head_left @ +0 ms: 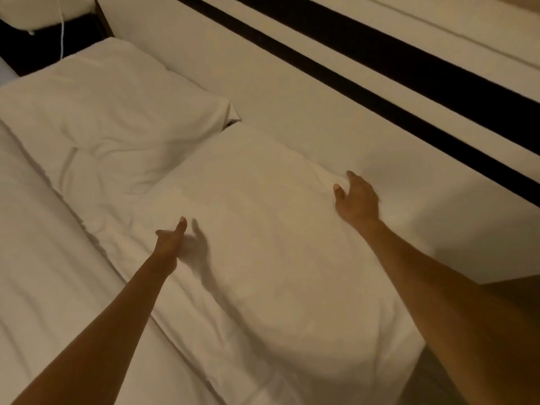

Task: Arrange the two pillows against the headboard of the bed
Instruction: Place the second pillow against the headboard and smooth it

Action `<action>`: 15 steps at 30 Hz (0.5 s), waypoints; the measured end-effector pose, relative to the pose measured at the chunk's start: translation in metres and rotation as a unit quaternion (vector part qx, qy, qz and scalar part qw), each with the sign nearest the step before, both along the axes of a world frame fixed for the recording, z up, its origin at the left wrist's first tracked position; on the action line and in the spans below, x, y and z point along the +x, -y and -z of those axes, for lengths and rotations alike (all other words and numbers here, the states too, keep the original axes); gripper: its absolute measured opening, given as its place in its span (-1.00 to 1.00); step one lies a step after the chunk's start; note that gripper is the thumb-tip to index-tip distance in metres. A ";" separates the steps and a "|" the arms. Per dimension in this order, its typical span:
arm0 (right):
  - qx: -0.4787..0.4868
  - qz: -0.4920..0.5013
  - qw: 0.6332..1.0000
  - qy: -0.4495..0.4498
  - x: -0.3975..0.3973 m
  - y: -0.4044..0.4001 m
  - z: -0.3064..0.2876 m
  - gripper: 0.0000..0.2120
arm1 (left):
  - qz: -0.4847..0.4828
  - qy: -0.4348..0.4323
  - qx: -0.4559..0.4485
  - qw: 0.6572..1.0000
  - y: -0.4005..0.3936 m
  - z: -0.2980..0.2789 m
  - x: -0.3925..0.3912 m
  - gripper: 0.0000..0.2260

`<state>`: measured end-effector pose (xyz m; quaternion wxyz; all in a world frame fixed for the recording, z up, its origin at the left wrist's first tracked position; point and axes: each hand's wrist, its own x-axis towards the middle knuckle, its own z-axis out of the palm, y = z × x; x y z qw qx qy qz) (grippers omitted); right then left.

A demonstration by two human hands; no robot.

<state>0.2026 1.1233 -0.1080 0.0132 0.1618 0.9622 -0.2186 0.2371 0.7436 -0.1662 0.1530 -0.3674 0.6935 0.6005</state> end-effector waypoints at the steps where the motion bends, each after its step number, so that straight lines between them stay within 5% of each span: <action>1: 0.008 0.002 1.000 -0.018 0.004 0.003 0.000 -0.46 | 0.043 -0.017 -0.062 0.997 -0.005 -0.008 -0.004 -0.18; 9: 0.016 0.088 0.994 -0.055 0.028 0.046 0.014 -0.48 | 0.285 -0.174 -0.247 0.910 -0.066 -0.036 -0.066 -0.40; 15: 0.063 0.085 0.992 -0.069 0.030 0.076 0.045 -0.45 | 0.503 -0.264 -0.344 0.747 -0.134 -0.026 -0.102 -0.45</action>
